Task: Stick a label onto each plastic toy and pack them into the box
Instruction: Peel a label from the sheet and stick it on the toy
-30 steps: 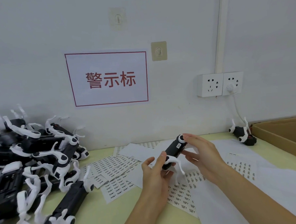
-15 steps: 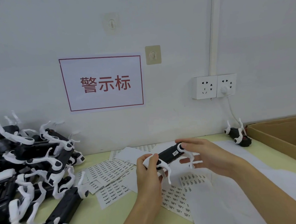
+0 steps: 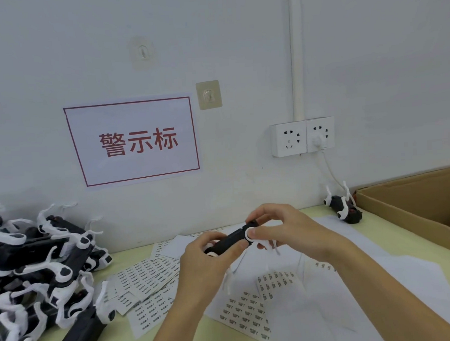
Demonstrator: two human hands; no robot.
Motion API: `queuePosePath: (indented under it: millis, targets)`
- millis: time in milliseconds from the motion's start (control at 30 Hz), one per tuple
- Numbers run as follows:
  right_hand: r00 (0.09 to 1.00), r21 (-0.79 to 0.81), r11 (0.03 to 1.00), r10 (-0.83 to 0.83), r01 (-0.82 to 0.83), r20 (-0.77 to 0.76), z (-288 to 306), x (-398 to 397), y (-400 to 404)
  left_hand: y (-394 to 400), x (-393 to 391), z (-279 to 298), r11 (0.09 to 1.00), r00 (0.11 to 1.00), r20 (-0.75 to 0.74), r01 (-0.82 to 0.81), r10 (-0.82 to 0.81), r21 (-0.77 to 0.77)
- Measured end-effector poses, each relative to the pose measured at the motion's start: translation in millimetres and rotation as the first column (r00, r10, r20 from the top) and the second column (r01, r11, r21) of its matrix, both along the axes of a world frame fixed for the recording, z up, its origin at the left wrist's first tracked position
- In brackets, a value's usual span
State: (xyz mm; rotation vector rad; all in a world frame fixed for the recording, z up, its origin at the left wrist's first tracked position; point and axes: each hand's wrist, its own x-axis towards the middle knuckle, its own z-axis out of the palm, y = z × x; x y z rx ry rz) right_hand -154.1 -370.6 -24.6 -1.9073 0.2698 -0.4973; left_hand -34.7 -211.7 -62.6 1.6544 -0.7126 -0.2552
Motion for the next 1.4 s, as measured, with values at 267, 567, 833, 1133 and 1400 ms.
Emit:
queuePosePath:
  millis: [267, 567, 833, 1133, 1400]
  targets:
    - [0.999, 0.047, 0.999, -0.004, 0.006, -0.046, 4, -8, -2, 4, 10, 0, 0.991, 0.99, -0.024, 0.137, -0.137, -0.01]
    - [0.993, 0.112, 0.993, 0.036, -0.023, -0.114, 1, -7, -4, -6, 4, -6, 0.988, 0.996, -0.084, -0.028, 0.016, -0.15]
    - [0.998, 0.16, 0.985, 0.053, -0.055, 0.019, -3, -9, -13, -1, 0, -1, 0.984, 0.998, 0.065, 0.018, -0.006, -0.178]
    - [0.995, 0.301, 0.951, 0.043, -0.068, 0.086, -2, -17, -28, 1, -8, 2, 0.957, 0.978, 0.131, 0.191, -0.165, -0.219]
    - [0.992, 0.428, 0.9, 0.03, -0.079, 0.121, -1, -19, -27, -8, -15, 4, 0.963, 0.966, 0.242, 0.148, -0.092, -0.223]
